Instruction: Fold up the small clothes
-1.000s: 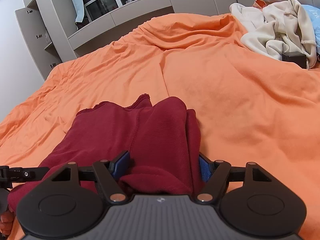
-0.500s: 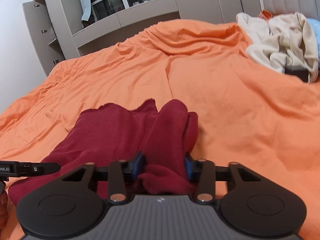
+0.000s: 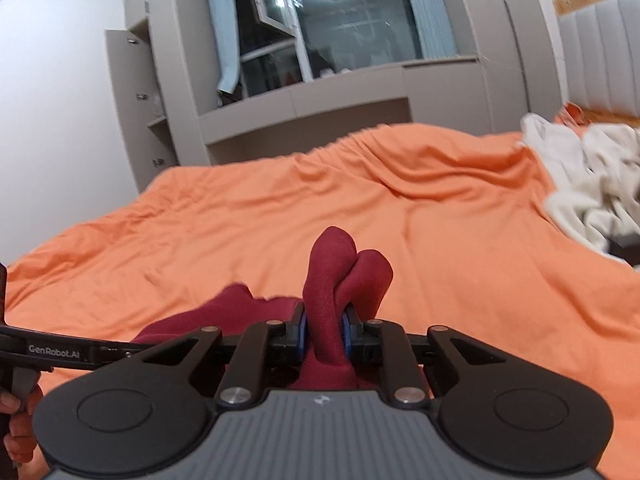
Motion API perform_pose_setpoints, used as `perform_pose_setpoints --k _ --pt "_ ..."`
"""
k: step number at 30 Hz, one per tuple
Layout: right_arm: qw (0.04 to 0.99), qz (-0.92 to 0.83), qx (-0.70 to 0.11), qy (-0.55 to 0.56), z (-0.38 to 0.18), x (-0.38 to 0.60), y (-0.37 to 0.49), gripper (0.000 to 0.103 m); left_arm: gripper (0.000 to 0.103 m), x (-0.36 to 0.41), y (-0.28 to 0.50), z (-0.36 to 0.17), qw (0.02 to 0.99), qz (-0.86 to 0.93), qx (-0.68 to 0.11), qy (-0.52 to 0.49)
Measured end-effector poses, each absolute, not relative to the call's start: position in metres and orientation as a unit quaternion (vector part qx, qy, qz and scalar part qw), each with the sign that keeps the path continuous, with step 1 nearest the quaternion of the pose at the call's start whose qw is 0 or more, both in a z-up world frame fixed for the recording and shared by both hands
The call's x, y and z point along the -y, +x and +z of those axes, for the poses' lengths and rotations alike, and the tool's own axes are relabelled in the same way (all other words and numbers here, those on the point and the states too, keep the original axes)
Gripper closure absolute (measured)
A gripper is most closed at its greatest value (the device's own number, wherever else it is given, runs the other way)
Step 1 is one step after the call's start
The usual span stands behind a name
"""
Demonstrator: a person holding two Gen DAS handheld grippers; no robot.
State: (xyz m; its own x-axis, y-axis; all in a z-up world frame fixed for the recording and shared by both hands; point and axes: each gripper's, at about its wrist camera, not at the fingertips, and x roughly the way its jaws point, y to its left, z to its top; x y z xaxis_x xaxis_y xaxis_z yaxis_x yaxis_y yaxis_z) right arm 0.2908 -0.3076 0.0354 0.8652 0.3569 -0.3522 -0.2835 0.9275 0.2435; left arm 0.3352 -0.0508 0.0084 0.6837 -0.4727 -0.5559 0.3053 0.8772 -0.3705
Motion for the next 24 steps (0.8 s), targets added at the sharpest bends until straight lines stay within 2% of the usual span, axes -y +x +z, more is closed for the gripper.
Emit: perform_pose_setpoints --k 10,19,24 --pt "0.959 0.224 -0.148 0.093 0.046 0.225 0.303 0.084 0.074 -0.022 0.311 0.049 0.942 -0.156 -0.275 -0.111" --pt "0.939 0.258 -0.218 0.063 0.018 0.162 0.32 0.083 0.074 -0.084 0.292 0.037 0.946 -0.09 -0.296 -0.092" --pt "0.939 0.225 -0.255 0.06 0.001 0.163 0.325 0.08 0.073 -0.091 0.295 0.017 0.938 -0.082 -0.325 -0.088"
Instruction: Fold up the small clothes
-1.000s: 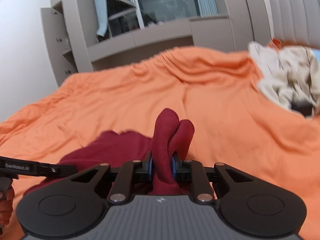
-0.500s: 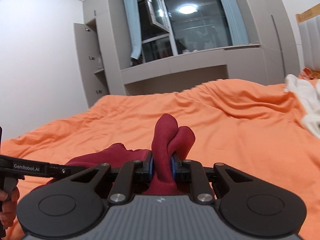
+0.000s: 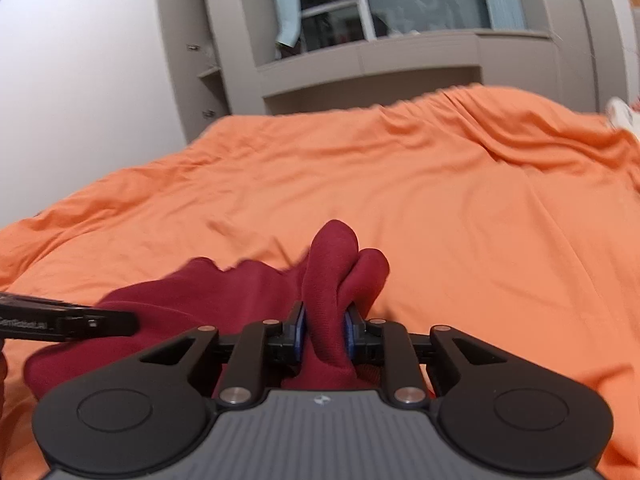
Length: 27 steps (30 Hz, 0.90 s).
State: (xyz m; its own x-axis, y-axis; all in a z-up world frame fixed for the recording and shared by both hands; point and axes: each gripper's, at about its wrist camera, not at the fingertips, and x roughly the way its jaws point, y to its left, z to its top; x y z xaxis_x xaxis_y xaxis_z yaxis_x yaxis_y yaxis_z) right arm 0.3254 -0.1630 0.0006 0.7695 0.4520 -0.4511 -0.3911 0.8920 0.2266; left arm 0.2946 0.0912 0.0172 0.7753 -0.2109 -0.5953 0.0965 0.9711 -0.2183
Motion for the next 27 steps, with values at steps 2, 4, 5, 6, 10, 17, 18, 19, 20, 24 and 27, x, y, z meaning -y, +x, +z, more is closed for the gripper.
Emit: perform_pose_setpoints --k 2,4,5,6,10,17,18,19,20,24,27 --pt "0.936 0.212 -0.272 0.066 -0.006 0.167 0.329 0.076 0.071 -0.093 0.294 0.013 0.937 -0.08 -0.329 -0.084" --pt "0.935 0.207 -0.281 0.067 -0.01 0.168 0.331 0.073 0.07 -0.094 0.295 0.009 0.936 -0.078 -0.333 -0.082" --pt "0.935 0.204 -0.285 0.065 -0.012 0.17 0.331 0.071 0.069 -0.094 0.295 0.008 0.936 -0.077 -0.335 -0.08" --pt "0.934 0.201 -0.287 0.061 -0.013 0.171 0.331 0.07 0.068 -0.093 0.295 0.006 0.935 -0.076 -0.337 -0.079" --pt "0.933 0.187 -0.303 0.044 -0.02 0.17 0.33 0.058 0.065 -0.088 0.294 0.002 0.935 -0.07 -0.341 -0.065" --pt "0.934 0.168 -0.314 0.033 -0.025 0.169 0.333 0.035 0.044 -0.086 0.292 -0.012 0.937 -0.05 -0.341 -0.052" --pt "0.934 0.166 -0.314 0.033 -0.026 0.17 0.333 0.033 0.042 -0.088 0.292 -0.012 0.937 -0.048 -0.34 -0.054" --pt "0.934 0.163 -0.316 0.035 -0.027 0.171 0.333 0.03 0.039 -0.09 0.292 -0.013 0.937 -0.046 -0.341 -0.058" --pt "0.934 0.161 -0.316 0.037 -0.028 0.172 0.334 0.028 0.035 -0.091 0.292 -0.013 0.937 -0.043 -0.341 -0.061" --pt "0.934 0.155 -0.319 0.048 -0.029 0.178 0.335 0.019 0.024 -0.093 0.293 -0.015 0.937 -0.026 -0.343 -0.063" --pt "0.935 0.151 -0.317 0.056 -0.028 0.181 0.334 0.012 0.019 -0.095 0.293 -0.015 0.937 -0.018 -0.343 -0.068"
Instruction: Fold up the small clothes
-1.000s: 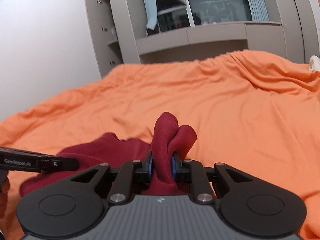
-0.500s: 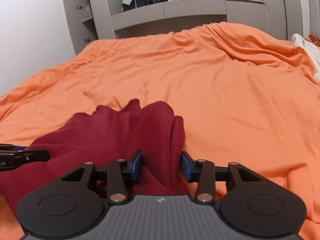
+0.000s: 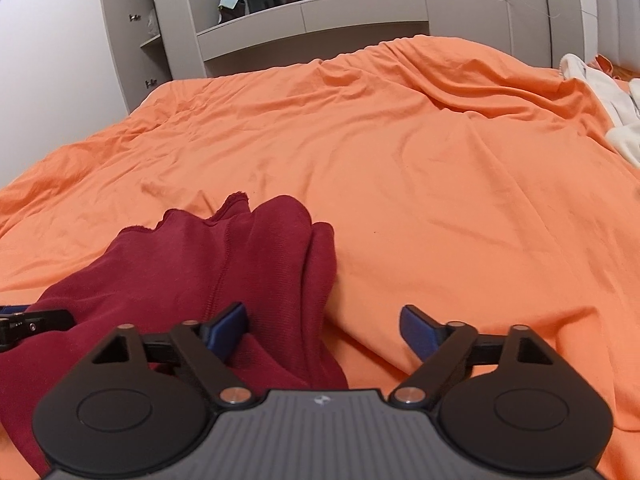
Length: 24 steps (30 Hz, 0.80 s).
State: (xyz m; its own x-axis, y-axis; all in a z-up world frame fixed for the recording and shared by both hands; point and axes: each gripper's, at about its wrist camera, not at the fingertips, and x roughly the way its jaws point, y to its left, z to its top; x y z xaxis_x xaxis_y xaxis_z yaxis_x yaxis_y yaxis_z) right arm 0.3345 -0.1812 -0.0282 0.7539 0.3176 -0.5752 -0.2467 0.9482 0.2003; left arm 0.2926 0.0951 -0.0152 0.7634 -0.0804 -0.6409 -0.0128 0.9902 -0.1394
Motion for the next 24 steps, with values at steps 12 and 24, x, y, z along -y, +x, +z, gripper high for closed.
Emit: perform_pose_setpoints --k 12,24 --pt "0.951 0.163 -0.258 0.055 -0.005 0.185 0.304 0.0 0.001 -0.102 0.279 -0.003 0.94 0.007 -0.327 -0.091" --pt "0.96 0.202 -0.193 0.036 0.018 0.176 0.243 0.0 0.001 -0.098 0.241 0.017 0.955 0.015 -0.283 -0.084"
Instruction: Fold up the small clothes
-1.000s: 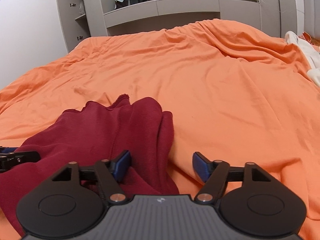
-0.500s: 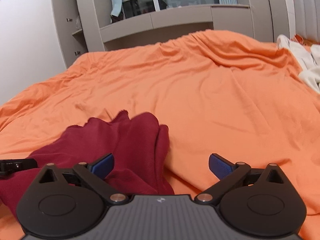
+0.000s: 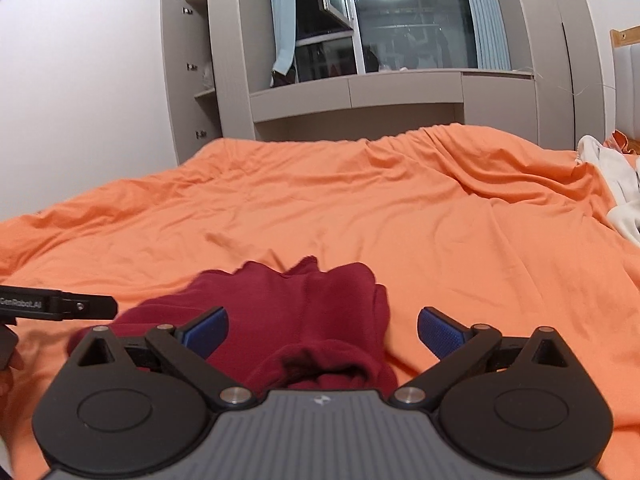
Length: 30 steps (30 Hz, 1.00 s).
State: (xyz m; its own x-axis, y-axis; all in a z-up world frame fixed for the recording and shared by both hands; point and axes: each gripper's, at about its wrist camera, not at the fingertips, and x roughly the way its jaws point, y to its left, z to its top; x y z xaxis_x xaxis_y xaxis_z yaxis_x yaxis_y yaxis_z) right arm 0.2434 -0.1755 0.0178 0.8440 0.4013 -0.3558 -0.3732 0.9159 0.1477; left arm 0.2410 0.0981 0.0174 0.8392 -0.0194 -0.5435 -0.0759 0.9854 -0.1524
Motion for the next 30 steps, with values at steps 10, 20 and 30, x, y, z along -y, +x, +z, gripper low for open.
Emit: perform_pose_setpoints --k 10,20,30 --pt "0.969 0.204 -0.131 0.049 0.031 0.186 0.18 0.0 0.001 -0.081 0.181 0.033 0.973 0.019 -0.22 -0.064" --pt "0.977 0.197 -0.082 0.009 0.032 0.193 0.116 0.0 0.001 -0.065 0.113 0.03 0.98 0.013 -0.191 -0.043" --pt "0.982 0.173 -0.074 0.012 0.017 0.208 0.064 0.0 0.001 -0.058 0.062 0.014 0.983 0.031 -0.181 -0.028"
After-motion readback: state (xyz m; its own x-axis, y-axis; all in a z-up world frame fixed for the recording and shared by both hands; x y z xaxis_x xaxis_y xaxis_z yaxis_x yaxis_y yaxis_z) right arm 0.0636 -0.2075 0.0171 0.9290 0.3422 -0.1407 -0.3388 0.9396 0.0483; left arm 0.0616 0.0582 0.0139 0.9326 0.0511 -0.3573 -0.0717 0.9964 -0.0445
